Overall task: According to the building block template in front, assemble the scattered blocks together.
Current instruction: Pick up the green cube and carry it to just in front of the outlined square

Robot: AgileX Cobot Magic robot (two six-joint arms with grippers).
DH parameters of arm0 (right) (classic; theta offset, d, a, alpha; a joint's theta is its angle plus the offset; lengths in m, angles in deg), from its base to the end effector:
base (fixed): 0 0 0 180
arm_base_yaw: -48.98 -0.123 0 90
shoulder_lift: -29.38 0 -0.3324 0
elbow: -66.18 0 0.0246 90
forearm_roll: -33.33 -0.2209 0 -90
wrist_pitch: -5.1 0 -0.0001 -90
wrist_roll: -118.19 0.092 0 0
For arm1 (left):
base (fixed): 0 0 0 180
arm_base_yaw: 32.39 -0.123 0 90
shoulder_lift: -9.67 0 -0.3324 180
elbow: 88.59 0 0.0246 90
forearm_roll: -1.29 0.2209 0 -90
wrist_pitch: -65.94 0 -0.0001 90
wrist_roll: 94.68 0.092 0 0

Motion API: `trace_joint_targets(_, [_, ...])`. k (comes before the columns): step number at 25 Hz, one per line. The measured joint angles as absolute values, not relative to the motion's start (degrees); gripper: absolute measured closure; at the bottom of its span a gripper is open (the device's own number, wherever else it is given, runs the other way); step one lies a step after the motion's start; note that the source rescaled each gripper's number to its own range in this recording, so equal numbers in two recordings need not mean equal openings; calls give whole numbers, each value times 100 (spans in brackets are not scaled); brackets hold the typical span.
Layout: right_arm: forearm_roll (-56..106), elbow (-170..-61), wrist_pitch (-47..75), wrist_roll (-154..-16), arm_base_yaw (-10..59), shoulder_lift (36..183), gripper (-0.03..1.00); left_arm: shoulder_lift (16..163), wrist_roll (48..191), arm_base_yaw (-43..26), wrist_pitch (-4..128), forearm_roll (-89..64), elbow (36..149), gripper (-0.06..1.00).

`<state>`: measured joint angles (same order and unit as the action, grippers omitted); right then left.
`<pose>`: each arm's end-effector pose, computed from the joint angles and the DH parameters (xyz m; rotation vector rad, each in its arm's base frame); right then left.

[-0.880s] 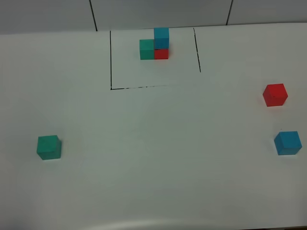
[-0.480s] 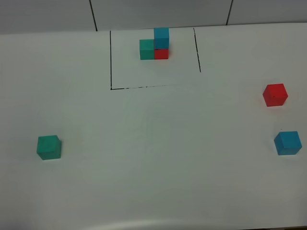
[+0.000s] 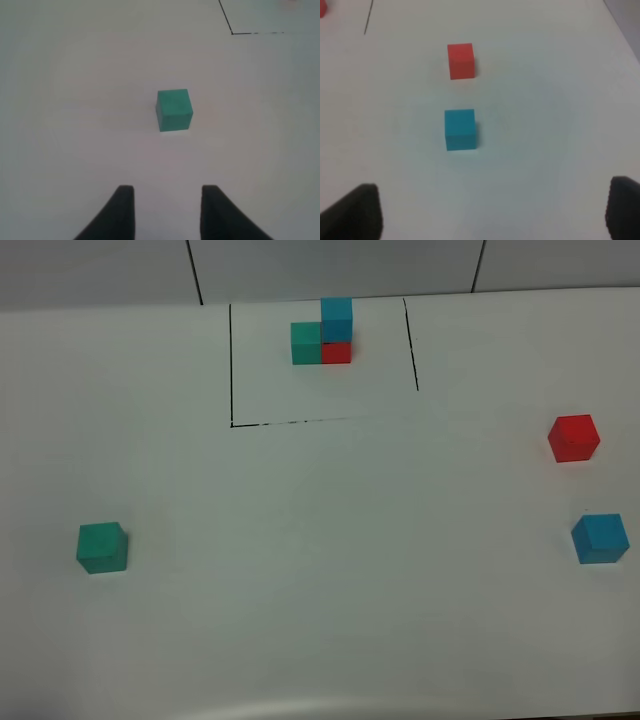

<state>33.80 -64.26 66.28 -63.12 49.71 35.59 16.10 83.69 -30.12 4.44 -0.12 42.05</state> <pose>-0.0797 0.0004 0.2618 -0.0099 2.0413 -0.0321 -0.0798 0.0012 0.2625 0.0129 2.0476 -0.0719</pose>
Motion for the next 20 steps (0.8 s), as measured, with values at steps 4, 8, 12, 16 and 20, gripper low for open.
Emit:
trace_joint_targets(4, [3380,-6426,6628,-6312,4971,3559,16,1610,8369,-3012,444,-11,4205,94])
trace_joint_targets(8, [3380,-6426,6628,-6312,4971,3559,16,1632,8375,-3012,487,-11,4205,85])
trace_joint_targets(12, [3380,-6426,6628,-6258,4971,3559,17,1872,8375,-3012,771,-11,4328,58])
trace_joint_targets(16, [3380,-6426,6628,-6221,4971,3559,19,2424,8375,-3012,1188,-121,4556,17])
trace_joint_targets(20, [3380,-6426,6628,-6181,4971,3559,19,3427,8375,-3012,1292,-187,5008,-5])
